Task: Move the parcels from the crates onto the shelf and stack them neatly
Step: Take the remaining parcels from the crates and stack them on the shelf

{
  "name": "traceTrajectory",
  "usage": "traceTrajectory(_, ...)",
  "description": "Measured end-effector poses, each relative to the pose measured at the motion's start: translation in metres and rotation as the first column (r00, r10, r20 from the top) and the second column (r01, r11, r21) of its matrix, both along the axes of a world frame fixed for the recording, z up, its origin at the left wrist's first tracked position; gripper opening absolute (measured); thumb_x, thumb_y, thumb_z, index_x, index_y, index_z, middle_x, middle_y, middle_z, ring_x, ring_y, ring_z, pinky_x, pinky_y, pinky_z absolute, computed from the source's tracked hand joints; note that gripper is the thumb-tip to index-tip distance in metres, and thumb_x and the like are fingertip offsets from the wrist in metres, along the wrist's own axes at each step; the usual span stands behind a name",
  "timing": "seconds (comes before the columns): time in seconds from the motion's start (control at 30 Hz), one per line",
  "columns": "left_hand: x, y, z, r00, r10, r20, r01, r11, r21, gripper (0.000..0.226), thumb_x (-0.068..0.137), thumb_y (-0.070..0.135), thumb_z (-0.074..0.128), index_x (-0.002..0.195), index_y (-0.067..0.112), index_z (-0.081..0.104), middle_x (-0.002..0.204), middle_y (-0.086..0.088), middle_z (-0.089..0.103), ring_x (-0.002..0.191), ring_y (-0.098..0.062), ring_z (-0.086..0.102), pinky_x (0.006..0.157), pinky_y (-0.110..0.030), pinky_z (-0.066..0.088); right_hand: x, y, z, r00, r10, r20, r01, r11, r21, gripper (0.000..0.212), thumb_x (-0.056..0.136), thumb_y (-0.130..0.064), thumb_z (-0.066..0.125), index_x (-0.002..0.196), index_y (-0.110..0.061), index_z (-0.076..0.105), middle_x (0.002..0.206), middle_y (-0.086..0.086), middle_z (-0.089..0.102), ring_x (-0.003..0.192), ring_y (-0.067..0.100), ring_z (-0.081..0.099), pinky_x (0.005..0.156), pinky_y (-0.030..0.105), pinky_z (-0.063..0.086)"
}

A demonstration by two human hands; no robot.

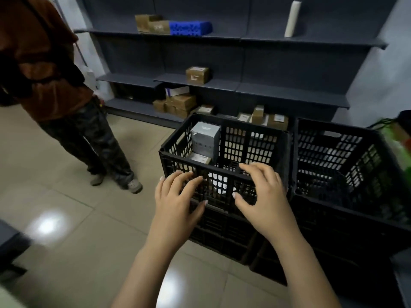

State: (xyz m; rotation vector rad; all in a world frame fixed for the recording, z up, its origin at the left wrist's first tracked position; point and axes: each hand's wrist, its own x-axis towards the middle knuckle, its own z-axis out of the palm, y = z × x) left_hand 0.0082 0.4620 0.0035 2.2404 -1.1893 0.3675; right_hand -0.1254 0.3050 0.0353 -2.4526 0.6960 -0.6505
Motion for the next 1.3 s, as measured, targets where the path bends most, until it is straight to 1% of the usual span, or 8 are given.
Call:
traceTrajectory(0.2, 0.038, -0.048, -0.008, 0.999, 0.031, -0.039, -0.031, 1.0, 0.004, 0.049, 0.084, 0.049, 0.051, 0.127, 0.025, 0.058, 0.13, 0.003, 0.053, 0.132, -0.022, 0.038, 0.113, -0.049, 0.023, 0.042, -0.047, -0.012, 0.999, 0.039, -0.016, -0.038, 0.999, 0.026, 0.059, 0.085, -0.03, 0.067, 0.138, -0.035, 0.043, 0.135, -0.015, 0.036, 0.129, 0.007, 0.029, 0.108, 0.03, 0.03)
traceTrajectory(0.33, 0.077, -0.084, -0.015, 0.998, 0.005, -0.055, -0.005, 1.0, 0.005, 0.049, 0.083, 0.047, 0.056, 0.128, 0.028, 0.055, 0.13, 0.004, 0.053, 0.131, -0.023, 0.039, 0.111, -0.051, 0.026, 0.078, -0.078, -0.019, 0.998, 0.024, -0.051, -0.023, 1.0, 0.021, 0.059, 0.085, -0.029, 0.067, 0.138, -0.035, 0.043, 0.135, -0.014, 0.035, 0.129, 0.008, 0.029, 0.109, 0.03, 0.028)
traceTrajectory(0.63, 0.227, -0.174, -0.023, 0.995, -0.09, -0.05, 0.091, 0.996, 0.02, 0.05, 0.085, 0.049, 0.049, 0.127, 0.023, 0.057, 0.13, 0.002, 0.052, 0.131, -0.02, 0.036, 0.11, -0.049, 0.025, 0.208, -0.15, -0.026, 0.994, -0.062, -0.085, 0.063, 0.998, 0.008, 0.059, 0.085, -0.029, 0.067, 0.139, -0.032, 0.043, 0.136, -0.013, 0.036, 0.129, 0.008, 0.029, 0.104, 0.025, 0.027)
traceTrajectory(0.83, 0.31, -0.222, -0.037, 0.982, -0.162, -0.095, 0.168, 0.984, 0.062, 0.048, 0.081, 0.031, 0.073, 0.125, 0.023, 0.057, 0.129, 0.001, 0.054, 0.129, -0.021, 0.036, 0.107, -0.055, 0.032, 0.28, -0.179, -0.039, 0.982, -0.134, -0.132, 0.141, 0.989, 0.052, 0.06, 0.085, -0.029, 0.067, 0.14, -0.033, 0.042, 0.138, -0.015, 0.034, 0.13, 0.007, 0.027, 0.104, 0.023, 0.023)
traceTrajectory(0.97, 0.334, -0.241, -0.06, 0.97, -0.198, -0.14, 0.214, 0.97, 0.114, 0.048, 0.08, 0.032, 0.074, 0.125, 0.022, 0.057, 0.128, 0.001, 0.054, 0.128, -0.022, 0.038, 0.106, -0.055, 0.034, 0.299, -0.196, -0.056, 0.965, -0.161, -0.205, 0.182, 0.98, 0.085, 0.06, 0.085, -0.029, 0.067, 0.14, -0.033, 0.042, 0.137, -0.015, 0.034, 0.13, 0.007, 0.027, 0.107, 0.026, 0.025)
traceTrajectory(1.13, 0.346, -0.258, -0.079, 0.956, -0.213, -0.2, 0.248, 0.953, 0.172, 0.048, 0.084, 0.037, 0.069, 0.128, 0.024, 0.054, 0.133, 0.002, 0.051, 0.133, -0.019, 0.033, 0.112, -0.048, 0.025, 0.314, -0.213, -0.074, 0.957, -0.158, -0.244, 0.188, 0.977, 0.104, 0.06, 0.084, -0.028, 0.067, 0.139, -0.033, 0.043, 0.137, -0.016, 0.034, 0.128, 0.006, 0.029, 0.105, 0.024, 0.022)
traceTrajectory(1.2, 0.349, -0.263, -0.086, 0.955, -0.202, -0.219, 0.244, 0.951, 0.188, 0.049, 0.084, 0.037, 0.069, 0.128, 0.024, 0.054, 0.133, 0.002, 0.051, 0.133, -0.02, 0.034, 0.111, -0.048, 0.026, 0.32, -0.221, -0.081, 0.955, -0.146, -0.258, 0.181, 0.976, 0.118, 0.06, 0.084, -0.028, 0.067, 0.138, -0.034, 0.042, 0.138, -0.015, 0.034, 0.129, 0.007, 0.028, 0.106, 0.024, 0.023)
traceTrajectory(1.3, 0.356, -0.271, -0.097, 0.957, -0.182, -0.227, 0.232, 0.947, 0.22, 0.051, 0.081, 0.036, 0.072, 0.128, 0.023, 0.055, 0.133, -0.002, 0.051, 0.131, -0.022, 0.035, 0.11, -0.049, 0.027, 0.331, -0.233, -0.092, 0.953, -0.105, -0.285, 0.154, 0.976, 0.154, 0.061, 0.084, -0.027, 0.067, 0.139, -0.034, 0.041, 0.139, -0.014, 0.033, 0.131, 0.008, 0.027, 0.11, 0.029, 0.027)
